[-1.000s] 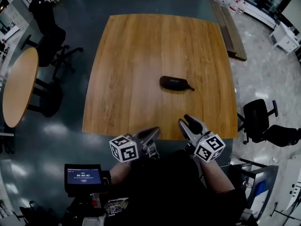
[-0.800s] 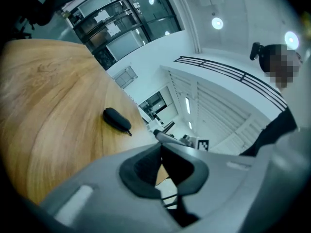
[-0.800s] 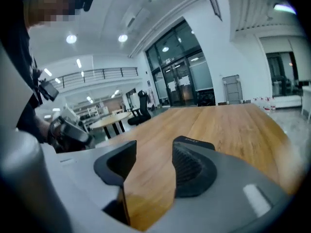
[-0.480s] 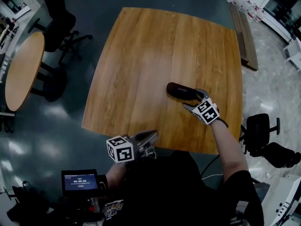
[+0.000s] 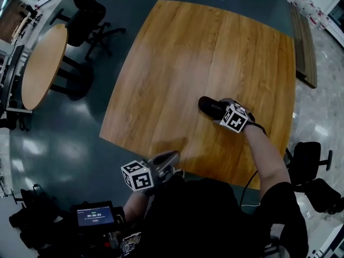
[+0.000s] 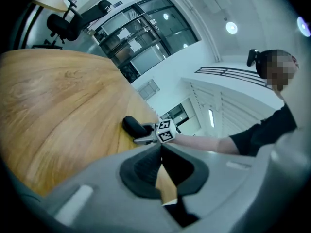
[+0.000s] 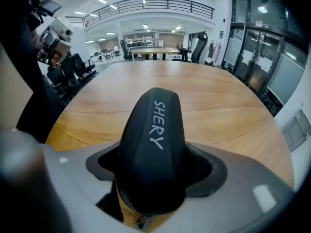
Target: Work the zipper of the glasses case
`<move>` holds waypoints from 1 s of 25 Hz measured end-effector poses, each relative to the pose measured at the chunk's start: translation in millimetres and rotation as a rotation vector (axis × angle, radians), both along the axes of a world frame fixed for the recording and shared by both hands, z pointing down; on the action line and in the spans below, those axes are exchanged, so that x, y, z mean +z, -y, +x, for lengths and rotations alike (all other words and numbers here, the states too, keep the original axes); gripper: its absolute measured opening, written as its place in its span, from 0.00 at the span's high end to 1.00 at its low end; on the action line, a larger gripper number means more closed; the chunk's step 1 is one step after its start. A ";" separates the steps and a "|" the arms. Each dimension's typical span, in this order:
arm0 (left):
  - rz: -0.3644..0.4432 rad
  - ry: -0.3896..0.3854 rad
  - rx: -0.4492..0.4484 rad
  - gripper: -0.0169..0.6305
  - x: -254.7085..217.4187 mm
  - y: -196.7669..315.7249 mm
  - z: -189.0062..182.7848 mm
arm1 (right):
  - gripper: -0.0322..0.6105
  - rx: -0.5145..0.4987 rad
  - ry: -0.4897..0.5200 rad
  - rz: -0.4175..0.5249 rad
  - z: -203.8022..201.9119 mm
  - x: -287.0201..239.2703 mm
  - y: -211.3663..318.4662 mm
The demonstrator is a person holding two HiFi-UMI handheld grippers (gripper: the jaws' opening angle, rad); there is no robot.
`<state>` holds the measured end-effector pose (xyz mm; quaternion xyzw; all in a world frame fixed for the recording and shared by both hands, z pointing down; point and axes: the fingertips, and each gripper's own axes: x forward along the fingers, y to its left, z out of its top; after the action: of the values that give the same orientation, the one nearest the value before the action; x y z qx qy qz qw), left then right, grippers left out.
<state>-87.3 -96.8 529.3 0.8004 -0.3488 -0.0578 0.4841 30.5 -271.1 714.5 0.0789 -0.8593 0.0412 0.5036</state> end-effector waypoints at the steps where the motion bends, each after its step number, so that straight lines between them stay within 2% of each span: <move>1: 0.001 0.009 -0.002 0.97 -0.7 1.1 0.4 | 0.39 -0.020 0.000 0.012 -2.3 -1.6 -1.3; 3: 0.011 0.029 -0.005 0.97 -3.0 5.0 -1.4 | 0.40 -0.071 0.017 0.061 -7.4 -9.9 -5.0; 5: 0.033 0.070 0.014 0.97 -5.0 11.7 -3.5 | 0.40 -0.153 0.030 0.148 -12.0 -27.4 -12.2; 9: 0.094 0.225 0.134 0.96 -4.1 33.7 -1.5 | 0.40 -0.384 0.014 0.377 -17.4 -76.9 -34.9; 11: 0.123 0.271 0.213 0.76 -6.2 48.5 6.1 | 0.40 -0.486 0.002 0.478 -19.9 -101.9 -48.7; 13: 0.155 0.310 0.292 0.73 -10.6 63.6 17.3 | 0.40 -0.579 -0.013 0.570 -22.8 -124.3 -63.8; 15: 0.180 0.343 0.398 0.62 -15.1 74.3 33.3 | 0.40 -0.669 -0.042 0.645 -25.3 -141.4 -79.6; 16: 0.190 0.353 0.463 0.56 -17.6 76.8 42.9 | 0.41 -0.712 -0.058 0.676 -26.5 -148.1 -87.6; 18: 0.196 0.347 0.607 0.52 -23.6 73.3 64.8 | 0.41 -0.783 -0.086 0.725 -29.6 -160.7 -104.2; 22: 0.172 0.298 0.890 0.49 -29.7 48.1 107.8 | 0.41 -0.863 -0.104 0.782 -40.0 -188.3 -128.9; 24: 0.165 0.283 0.951 0.49 -31.2 40.6 117.0 | 0.40 -0.895 -0.138 0.800 -38.1 -191.2 -132.4; 25: 0.165 0.263 0.951 0.49 -34.2 39.6 118.5 | 0.40 -0.886 -0.135 0.792 -36.6 -192.2 -134.1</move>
<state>31.2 -136.4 495.1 0.9070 0.0024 0.2431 0.3438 -6.1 -137.0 522.3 -0.1029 -0.7263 -0.5016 0.4586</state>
